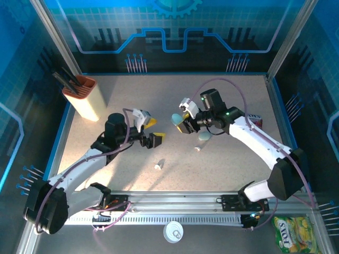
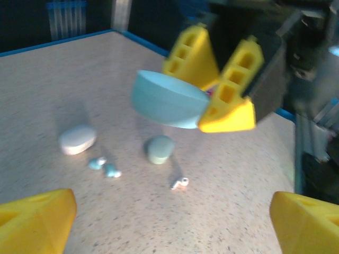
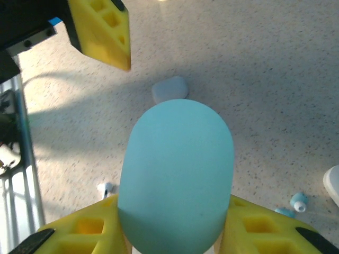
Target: Insert the wireless bluetooth earbuds into the charging case
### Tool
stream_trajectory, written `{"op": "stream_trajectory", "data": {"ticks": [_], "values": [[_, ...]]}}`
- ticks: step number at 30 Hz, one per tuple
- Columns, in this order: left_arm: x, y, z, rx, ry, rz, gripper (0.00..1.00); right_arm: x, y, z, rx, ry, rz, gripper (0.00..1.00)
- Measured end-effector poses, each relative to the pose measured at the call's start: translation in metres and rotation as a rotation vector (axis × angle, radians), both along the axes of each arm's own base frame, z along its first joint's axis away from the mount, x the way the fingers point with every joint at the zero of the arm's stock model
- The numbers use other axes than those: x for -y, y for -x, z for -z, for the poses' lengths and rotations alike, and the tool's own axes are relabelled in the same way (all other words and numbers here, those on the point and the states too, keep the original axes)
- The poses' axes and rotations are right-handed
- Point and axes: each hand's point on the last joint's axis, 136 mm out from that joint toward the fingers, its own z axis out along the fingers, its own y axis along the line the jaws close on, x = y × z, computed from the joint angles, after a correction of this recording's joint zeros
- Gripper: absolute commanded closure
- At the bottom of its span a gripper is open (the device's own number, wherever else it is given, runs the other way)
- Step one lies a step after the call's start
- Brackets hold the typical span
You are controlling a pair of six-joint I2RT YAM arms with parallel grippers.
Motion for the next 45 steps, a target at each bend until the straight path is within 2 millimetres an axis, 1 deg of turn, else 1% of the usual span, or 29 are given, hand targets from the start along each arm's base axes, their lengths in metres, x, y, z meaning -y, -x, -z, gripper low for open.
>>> {"op": "stream_trajectory", "data": {"ticks": [2, 3, 6, 9, 12, 14, 19, 23, 29, 33, 37, 45], "values": [[0.012, 0.010, 0.001, 0.021, -0.001, 0.077, 0.07, 0.000, 0.010, -0.006, -0.010, 0.002, -0.044, 0.63], [0.017, 0.014, 0.000, 0.030, 0.002, 0.114, 0.09, 0.000, 0.015, -0.009, -0.015, -0.001, -0.067, 0.63], [0.028, 0.022, -0.004, 0.056, 0.010, 0.196, 0.09, 0.000, 0.030, -0.020, -0.028, -0.018, -0.131, 0.64], [0.032, 0.029, -0.010, 0.073, 0.024, 0.250, 0.11, -0.002, 0.046, -0.032, -0.039, -0.044, -0.199, 0.64], [0.036, 0.036, -0.014, 0.085, 0.040, 0.303, 0.13, -0.005, 0.058, -0.041, -0.042, -0.058, -0.255, 0.64], [0.038, 0.040, -0.016, 0.080, 0.054, 0.333, 0.17, -0.007, 0.066, -0.044, -0.045, -0.065, -0.289, 0.64], [0.042, 0.047, -0.025, 0.069, 0.099, 0.386, 0.21, -0.013, 0.082, -0.048, -0.062, -0.066, -0.358, 0.63], [0.043, 0.052, -0.029, 0.056, 0.122, 0.417, 0.24, -0.018, 0.086, -0.047, -0.082, -0.059, -0.394, 0.63], [0.044, 0.057, -0.030, 0.029, 0.137, 0.450, 0.30, -0.019, 0.084, -0.038, -0.107, -0.041, -0.405, 0.63], [0.044, 0.059, -0.030, 0.014, 0.142, 0.456, 0.36, -0.019, 0.084, -0.036, -0.103, -0.036, -0.409, 0.64], [0.044, 0.057, -0.029, -0.005, 0.144, 0.454, 0.40, -0.020, 0.082, -0.036, -0.090, -0.034, -0.408, 0.65], [0.046, 0.054, -0.029, -0.024, 0.148, 0.447, 0.45, -0.019, 0.080, -0.035, -0.077, -0.024, -0.406, 0.65]]}}
